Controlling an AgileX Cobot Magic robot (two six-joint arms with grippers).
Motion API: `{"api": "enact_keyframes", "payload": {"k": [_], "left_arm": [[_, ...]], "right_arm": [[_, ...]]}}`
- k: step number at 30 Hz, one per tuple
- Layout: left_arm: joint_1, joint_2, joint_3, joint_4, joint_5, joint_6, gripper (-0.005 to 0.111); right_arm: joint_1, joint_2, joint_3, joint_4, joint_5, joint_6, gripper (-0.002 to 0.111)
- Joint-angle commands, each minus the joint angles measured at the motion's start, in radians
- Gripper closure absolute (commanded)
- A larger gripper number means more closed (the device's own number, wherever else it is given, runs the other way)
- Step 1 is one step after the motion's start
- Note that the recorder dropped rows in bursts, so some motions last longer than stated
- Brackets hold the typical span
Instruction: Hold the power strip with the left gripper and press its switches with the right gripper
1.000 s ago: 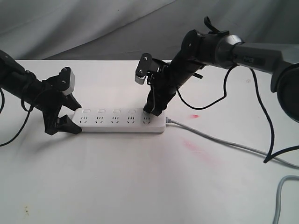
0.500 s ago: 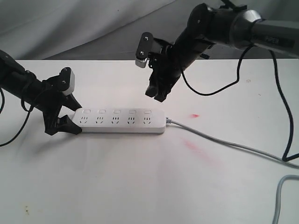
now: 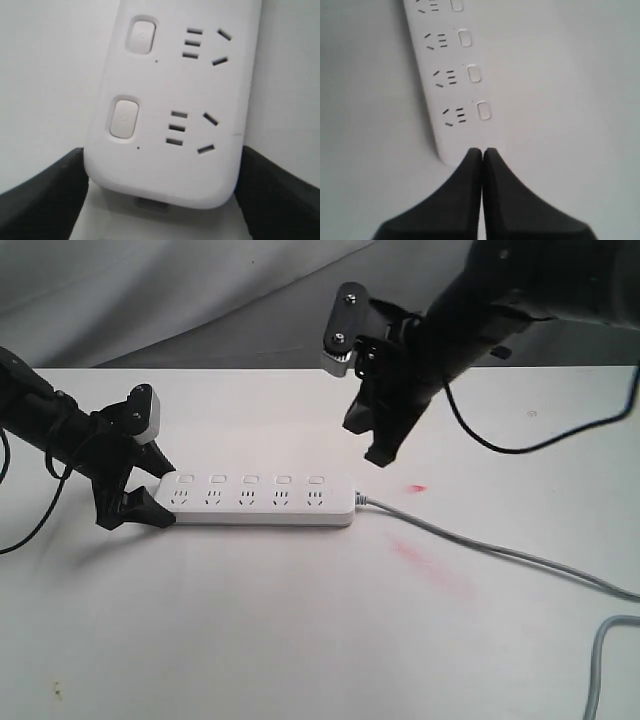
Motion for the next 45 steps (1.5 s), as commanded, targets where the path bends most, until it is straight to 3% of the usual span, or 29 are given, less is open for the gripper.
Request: {"api": "enact_keyframes", "payload": {"k": [1, 6, 12, 18, 31, 37, 45], "left_arm": [[-0.002, -0.002, -0.005, -0.005, 0.0, -0.001, 0.049], [-0.002, -0.002, -0.005, -0.005, 0.0, -0.001, 0.049], [-0.002, -0.002, -0.005, -0.005, 0.0, 0.002, 0.049], [-0.002, -0.002, -0.005, -0.005, 0.0, 0.002, 0.049], [-0.002, -0.002, -0.005, -0.005, 0.0, -0.001, 0.049], [-0.002, -0.002, -0.005, -0.005, 0.0, 0.002, 0.049], [-0.002, -0.002, -0.005, -0.005, 0.0, 0.002, 0.049]], "right_arm": [[0.001, -0.212, 0.254, 0.078, -0.118, 0.006, 0.108], [0.001, -0.507, 0.543, 0.152, -0.296, 0.006, 0.108], [0.001, -0.819, 0.726, 0.158, -0.298, 0.006, 0.108], [0.001, -0.957, 0.787, 0.158, -0.301, 0.006, 0.108], [-0.016, -1.035, 0.814, 0.159, -0.305, 0.006, 0.108], [-0.121, -1.235, 0.912, 0.17, -0.313, 0.048, 0.108], [-0.388, -1.552, 1.027, 0.194, -0.237, 0.067, 0.108]]}}
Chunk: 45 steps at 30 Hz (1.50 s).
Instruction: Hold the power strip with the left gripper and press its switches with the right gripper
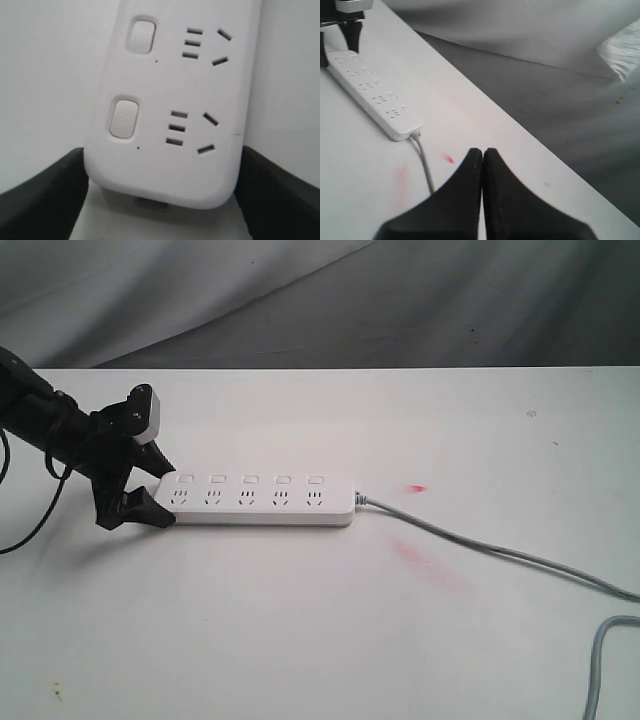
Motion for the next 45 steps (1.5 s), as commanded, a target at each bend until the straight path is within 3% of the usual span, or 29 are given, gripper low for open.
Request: {"api": "enact_keyframes", "payload": {"k": [1, 6, 20, 28, 33, 45], "left_arm": [[-0.002, -0.002, -0.005, -0.005, 0.0, 0.002, 0.049], [-0.002, -0.002, -0.005, -0.005, 0.0, -0.002, 0.049], [-0.002, -0.002, -0.005, -0.005, 0.0, 0.002, 0.049], [-0.002, -0.002, -0.005, -0.005, 0.0, -0.001, 0.049], [-0.002, -0.002, -0.005, -0.005, 0.0, 0.0, 0.049], [-0.002, -0.002, -0.005, -0.005, 0.0, 0.0, 0.049]], "right_arm": [[-0.139, -0.145, 0.045, 0.018, 0.038, 0.018, 0.108], [-0.228, -0.25, 0.104, 0.02, 0.038, 0.029, 0.108], [-0.233, -0.256, 0.155, 0.017, -0.072, 0.124, 0.108], [-0.233, -0.256, 0.254, -0.384, -0.23, 0.559, 0.108], [-0.233, -0.279, 0.416, -0.57, -0.484, 0.8, 0.108], [-0.233, -0.411, 0.454, -0.542, -0.406, 0.822, 0.108]]}}
